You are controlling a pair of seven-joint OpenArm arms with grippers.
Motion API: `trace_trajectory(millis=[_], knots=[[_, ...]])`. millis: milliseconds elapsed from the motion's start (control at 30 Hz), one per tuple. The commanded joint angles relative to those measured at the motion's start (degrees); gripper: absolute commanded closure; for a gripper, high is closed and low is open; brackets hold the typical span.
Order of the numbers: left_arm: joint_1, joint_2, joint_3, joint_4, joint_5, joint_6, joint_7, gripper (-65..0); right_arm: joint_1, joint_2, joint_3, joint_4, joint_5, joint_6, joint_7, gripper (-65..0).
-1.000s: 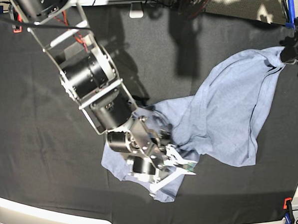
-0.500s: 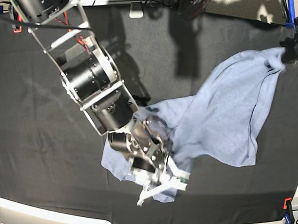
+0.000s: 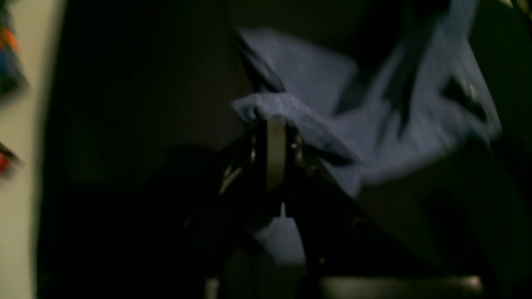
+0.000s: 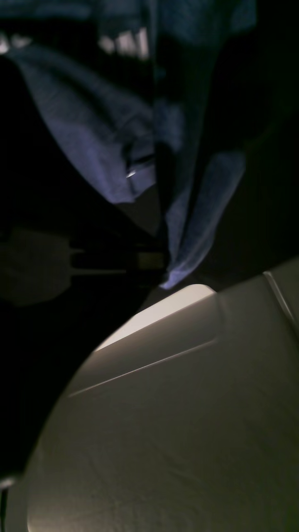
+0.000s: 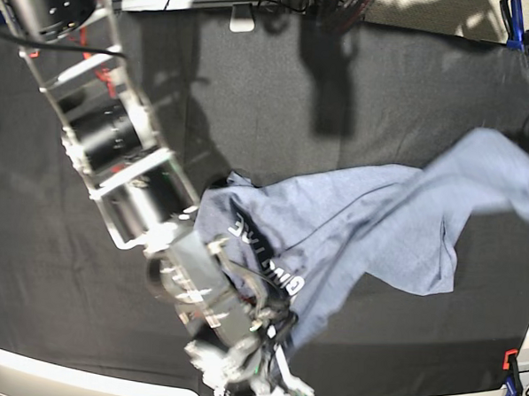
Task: Layout the t-shirt on the table in an organized manner, then fold the t-shirt properly
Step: 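Lift and fling the shirt with both grippers to spread it flat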
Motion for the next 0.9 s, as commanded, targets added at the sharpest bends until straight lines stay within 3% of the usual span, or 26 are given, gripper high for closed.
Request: trace_trajectory(millis=[0,133,300,500,633,733,867], knots=[[-1.86,-1.46,-0.61,0.85,0.55,1.11,-3.43,0.0,2.4,-0.13,1.7,1.29,-0.96,-0.13,0.76,0.0],[-8.09,-1.88,-0.59,0.85,5.2,6.1,-6.71,0.0,2.45,-0.26,6.34,1.36,-0.96,1.46,1.66,0.0],[-16.15,-4.15,-0.55,0.83,6.05,7.85,-6.93,0.0,3.87,-0.26,10.69,1.36,-0.72,1.46,2.67,0.0],[-23.85,-9.38,-0.55,0.81,8.7,10.36,-7.15,0.0,10.49,-0.26,11.63,1.36,-0.74,1.29,1.31,0.0],[-28.02,-13.73,-0.55,0.81,9.25,10.97,-6.86,0.0,16.06,-0.28,11.63,1.36,-0.76,-0.48,0.24,0.0],[-30.25,-16.92,-0.55,0.81,10.08,13.42,-6.88,0.0,20.46,-0.31,11.78,1.36,-0.76,-1.44,-0.22,0.0],[-32.3,-19.76,-0.55,0.81,10.08,14.14,-6.23,0.0,26.6,-2.27,15.28,1.36,-0.74,-1.6,-0.83,0.0]])
